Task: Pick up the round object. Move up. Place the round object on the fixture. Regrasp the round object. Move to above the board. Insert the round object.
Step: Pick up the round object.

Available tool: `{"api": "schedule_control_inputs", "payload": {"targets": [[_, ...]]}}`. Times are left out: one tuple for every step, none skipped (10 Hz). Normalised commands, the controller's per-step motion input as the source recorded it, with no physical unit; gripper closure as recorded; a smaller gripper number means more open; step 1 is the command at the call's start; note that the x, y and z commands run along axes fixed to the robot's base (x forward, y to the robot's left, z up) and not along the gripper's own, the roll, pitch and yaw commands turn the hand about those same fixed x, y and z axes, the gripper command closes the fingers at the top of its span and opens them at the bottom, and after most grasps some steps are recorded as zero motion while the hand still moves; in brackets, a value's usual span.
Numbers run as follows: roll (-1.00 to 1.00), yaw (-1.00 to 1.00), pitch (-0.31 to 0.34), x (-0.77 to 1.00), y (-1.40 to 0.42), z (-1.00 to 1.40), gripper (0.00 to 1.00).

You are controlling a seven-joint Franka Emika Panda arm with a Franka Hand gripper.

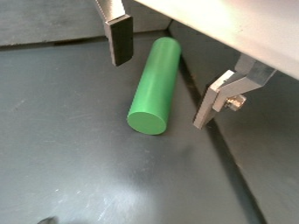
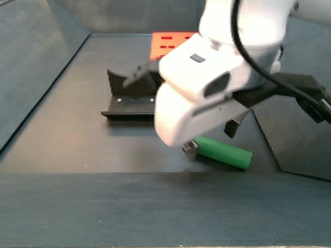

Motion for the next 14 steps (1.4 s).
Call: {"api": "schedule_control_inputs", "payload": {"targets": [[0.00, 0.32, -0.140, -0.05, -0.15, -0.45, 0.00], [0.03, 0.25, -0.074, 0.00, -0.24, -0.45, 0.00], [0.10, 0.23, -0.106, -0.03, -0.37, -0.39, 0.00], [0.10, 0.33, -0.277, -0.29, -0.28, -0.12, 0.00], [0.04, 0.16, -0.153, -0.06, -0.04, -0.09, 0.00], [0.00, 0.00, 0.000, 0.00, 0.00, 0.00, 0.00], [0.00, 0.00, 0.000, 0.00, 0.00, 0.00, 1.00], [0.00, 0.00, 0.000, 0.00, 0.00, 0.00, 1.00], [0.00, 0.00, 0.000, 0.00, 0.00, 0.00, 1.00], [0.00, 0.00, 0.000, 0.00, 0.00, 0.00, 1.00], [0.00, 0.00, 0.000, 0.00, 0.00, 0.00, 1.00], [0.00, 0.00, 0.000, 0.00, 0.00, 0.00, 1.00], [0.00, 0.00, 0.000, 0.00, 0.00, 0.00, 1.00], [0.00, 0.00, 0.000, 0.00, 0.00, 0.00, 1.00]]}}
